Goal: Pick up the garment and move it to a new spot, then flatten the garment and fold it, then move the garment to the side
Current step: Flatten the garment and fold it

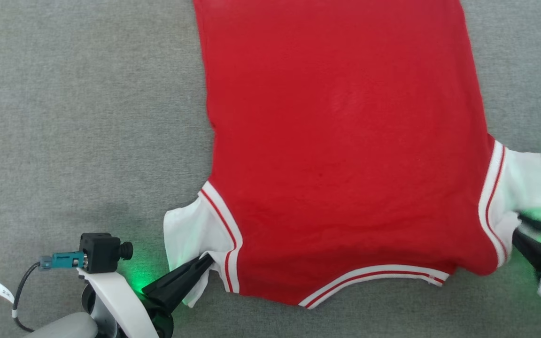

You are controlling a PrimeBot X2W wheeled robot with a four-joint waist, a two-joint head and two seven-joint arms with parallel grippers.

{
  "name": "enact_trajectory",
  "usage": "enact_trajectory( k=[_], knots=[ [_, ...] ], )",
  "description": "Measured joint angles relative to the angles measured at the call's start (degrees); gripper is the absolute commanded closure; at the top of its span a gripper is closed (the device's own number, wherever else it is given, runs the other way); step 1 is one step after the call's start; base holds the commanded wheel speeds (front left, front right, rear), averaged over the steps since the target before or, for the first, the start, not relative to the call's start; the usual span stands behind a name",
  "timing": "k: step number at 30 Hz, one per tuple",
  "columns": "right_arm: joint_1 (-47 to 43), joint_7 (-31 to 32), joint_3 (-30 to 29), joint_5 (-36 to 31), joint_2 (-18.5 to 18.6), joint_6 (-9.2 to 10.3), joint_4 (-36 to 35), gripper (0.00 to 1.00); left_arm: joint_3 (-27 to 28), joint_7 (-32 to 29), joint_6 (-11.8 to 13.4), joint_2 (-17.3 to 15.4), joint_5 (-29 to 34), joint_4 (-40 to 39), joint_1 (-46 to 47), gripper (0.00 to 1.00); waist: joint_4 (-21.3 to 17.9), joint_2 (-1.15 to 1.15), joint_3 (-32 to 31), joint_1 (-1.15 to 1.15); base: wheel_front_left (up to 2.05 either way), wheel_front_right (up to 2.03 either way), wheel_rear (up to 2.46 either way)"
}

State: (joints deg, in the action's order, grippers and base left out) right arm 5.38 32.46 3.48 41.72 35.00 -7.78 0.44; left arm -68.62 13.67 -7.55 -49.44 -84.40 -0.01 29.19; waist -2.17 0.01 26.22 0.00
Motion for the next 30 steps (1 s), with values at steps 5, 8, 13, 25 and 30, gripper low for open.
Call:
enact_trajectory(
  k=[5, 8, 13, 25, 30],
  knots=[
    [-1.7, 2.5, -7.2, -0.5, 2.2, 0.22, -6.4, 0.0, 0.2, 0.6, 0.0, -0.2, 0.1, -0.6, 0.0, 1.0, -0.1, 0.0, 0.3, 0.0, 0.0, 0.0, 0.0],
    [-2.1, 5.8, -12.7, -0.4, 3.3, 0.29, -12.6, 0.0, 0.4, 0.9, 0.0, -0.2, 0.9, -1.3, 0.0, 1.0, 0.4, 0.0, 1.1, 0.0, 0.0, 0.0, 0.0],
    [3.3, 11.6, -17.7, 0.5, 5.1, 0.3, -18.6, 0.0, 0.0, 1.0, 0.0, 0.7, 2.8, -2.1, 1.4, 1.0, 2.3, 0.0, 2.8, 0.0, 0.0, 0.0, 0.0],
    [42.0, 22.7, -7.3, -6.8, 7.7, 0.3, -0.7, 0.0, -1.6, 1.5, 0.0, 4.5, 6.8, -4.3, 8.0, 1.0, 9.3, 0.0, 10.8, 0.0, 0.0, 0.0, 0.0],
    [55.6, 26.5, -4.2, -11.6, 6.8, 0.29, 10.8, 0.0, -1.9, 1.8, -0.3, 6.0, 7.6, -5.5, 10.0, 1.0, 12.6, 0.0, 14.9, 0.0, 0.0, 0.0, 0.0]
  ],
)
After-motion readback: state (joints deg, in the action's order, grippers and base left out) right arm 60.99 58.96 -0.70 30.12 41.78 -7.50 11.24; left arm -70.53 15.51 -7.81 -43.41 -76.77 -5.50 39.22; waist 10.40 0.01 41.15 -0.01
